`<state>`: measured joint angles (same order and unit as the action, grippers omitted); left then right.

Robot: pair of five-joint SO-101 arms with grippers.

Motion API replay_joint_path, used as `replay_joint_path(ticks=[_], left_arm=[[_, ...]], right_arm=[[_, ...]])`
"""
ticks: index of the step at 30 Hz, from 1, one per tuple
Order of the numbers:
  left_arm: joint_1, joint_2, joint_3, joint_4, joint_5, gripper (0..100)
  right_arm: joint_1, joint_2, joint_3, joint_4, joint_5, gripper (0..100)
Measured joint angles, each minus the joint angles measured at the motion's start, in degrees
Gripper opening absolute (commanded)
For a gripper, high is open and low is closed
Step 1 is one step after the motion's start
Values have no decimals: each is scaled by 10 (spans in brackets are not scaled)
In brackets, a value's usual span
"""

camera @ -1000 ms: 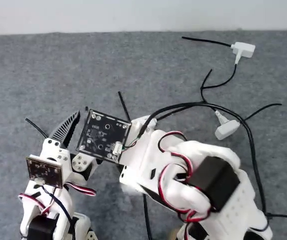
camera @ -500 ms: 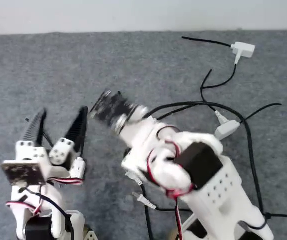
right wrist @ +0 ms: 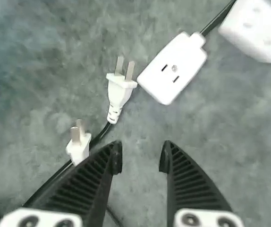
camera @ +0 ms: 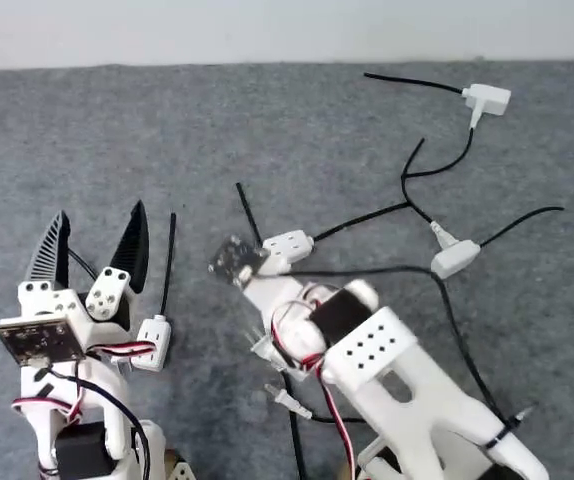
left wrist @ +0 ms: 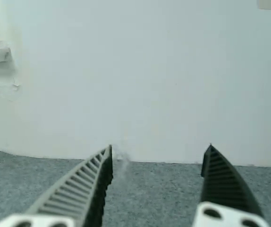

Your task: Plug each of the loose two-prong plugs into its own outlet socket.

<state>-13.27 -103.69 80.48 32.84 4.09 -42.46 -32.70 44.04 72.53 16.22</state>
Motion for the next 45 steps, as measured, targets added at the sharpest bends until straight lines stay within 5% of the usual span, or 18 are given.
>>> replay_joint_path(ticks=[18, 41, 45], left_arm=[[0, 0, 6, -3, 2, 297], [0, 0, 7, -3, 2, 297], [0, 0, 7, -3, 2, 297]], right_arm=[[-76, 171, 77, -229, -37, 119], [-60, 175, 81, -277, -40, 121], [-59, 191, 80, -290, -40, 182]])
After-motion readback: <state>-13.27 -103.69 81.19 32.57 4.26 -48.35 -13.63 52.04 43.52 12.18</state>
